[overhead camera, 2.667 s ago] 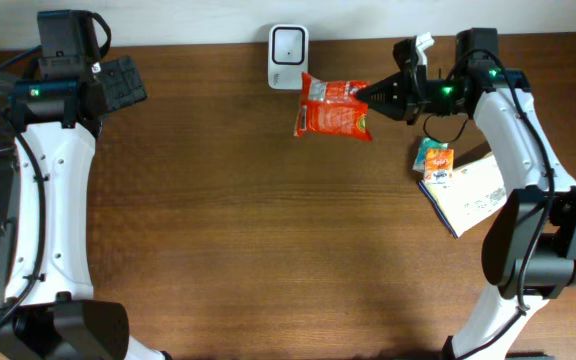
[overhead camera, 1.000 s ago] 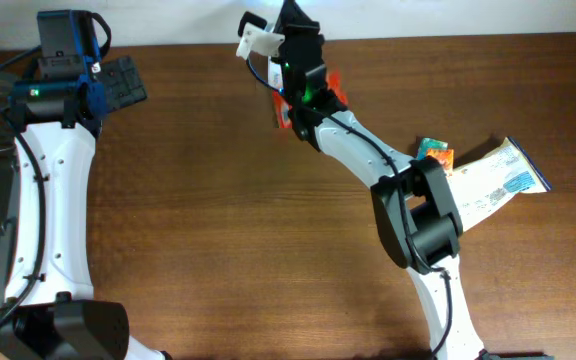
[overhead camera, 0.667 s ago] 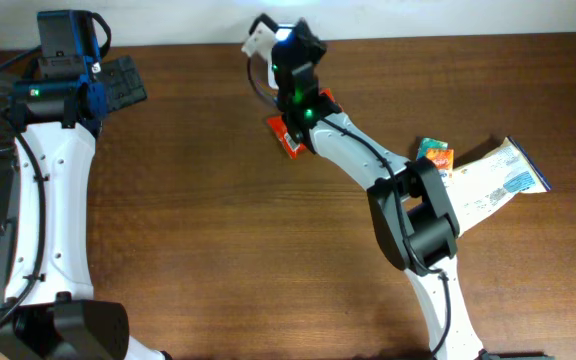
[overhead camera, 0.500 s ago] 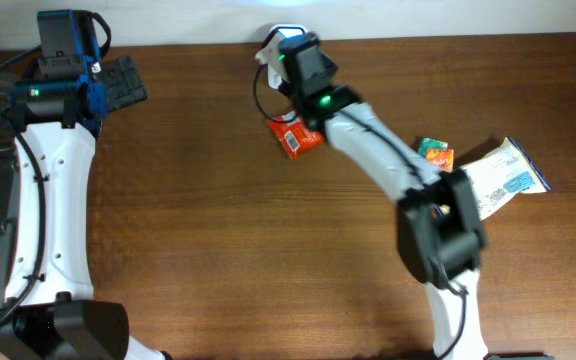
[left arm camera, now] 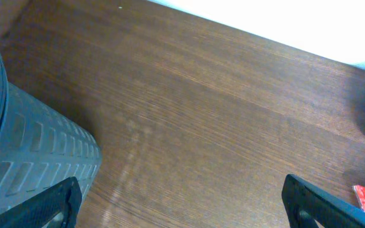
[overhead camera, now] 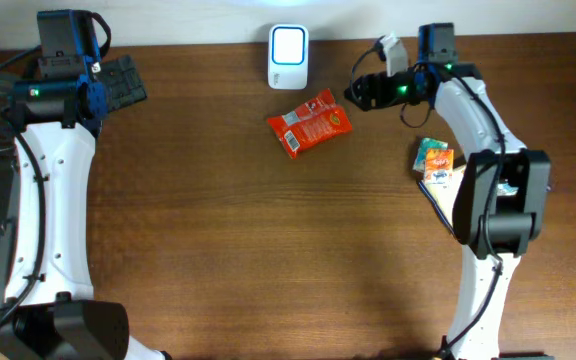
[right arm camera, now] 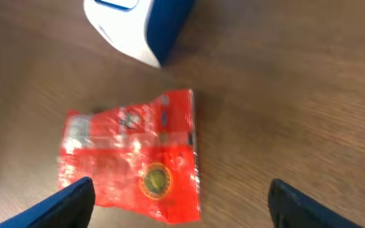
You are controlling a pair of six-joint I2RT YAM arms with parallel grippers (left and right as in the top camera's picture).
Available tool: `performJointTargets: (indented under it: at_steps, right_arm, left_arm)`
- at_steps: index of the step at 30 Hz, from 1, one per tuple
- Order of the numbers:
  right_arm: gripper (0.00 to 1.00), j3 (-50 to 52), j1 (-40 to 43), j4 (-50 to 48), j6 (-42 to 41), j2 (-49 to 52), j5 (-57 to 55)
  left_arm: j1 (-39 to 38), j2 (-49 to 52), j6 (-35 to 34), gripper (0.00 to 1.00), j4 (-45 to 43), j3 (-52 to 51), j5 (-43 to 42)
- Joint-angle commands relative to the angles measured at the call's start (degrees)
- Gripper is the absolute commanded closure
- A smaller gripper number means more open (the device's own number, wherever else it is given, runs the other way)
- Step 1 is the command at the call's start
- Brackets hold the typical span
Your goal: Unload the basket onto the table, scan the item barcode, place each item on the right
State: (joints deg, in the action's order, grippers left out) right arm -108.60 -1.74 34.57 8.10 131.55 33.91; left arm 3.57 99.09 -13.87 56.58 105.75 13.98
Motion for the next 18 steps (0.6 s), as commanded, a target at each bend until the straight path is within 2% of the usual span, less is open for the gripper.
performJointTargets:
  at_steps: [1,5,9,15,17,18]
  right_arm:
    - [0.08,-1.9,-4.7,1.3,3.7,0.1,-15.2]
    - [0.07,-2.1,-7.7,1.4,5.2,0.5,-18.9]
    - [0.06,-2.3,-12.1,0.0,7.1,3.0,-28.5]
    - [0.06,-2.5,-13.0,-2.1,6.5,6.7,-26.7]
    - [0.11,-2.5,-13.0,-1.5,6.0,9.0,-25.3]
    - [0.19,-2.5,-13.0,-0.9,6.0,9.9,-25.1]
  left_arm:
    - [0.0,-1.4,0.9,0.01,0.1,1.0,0.4]
    - [0.0,-1.4,0.9,0.01,0.1,1.0,0.4]
    - [0.0,-1.4,0.9,0.01,0.1,1.0,0.4]
    - [0.0,-1.4,0.9,0.01,0.1,1.0,0.4]
    - [0.0,-1.4,0.9,0.01,0.1,1.0,0.4]
    - [0.0,-1.4,0.9,0.01,0.1,1.0,0.4]
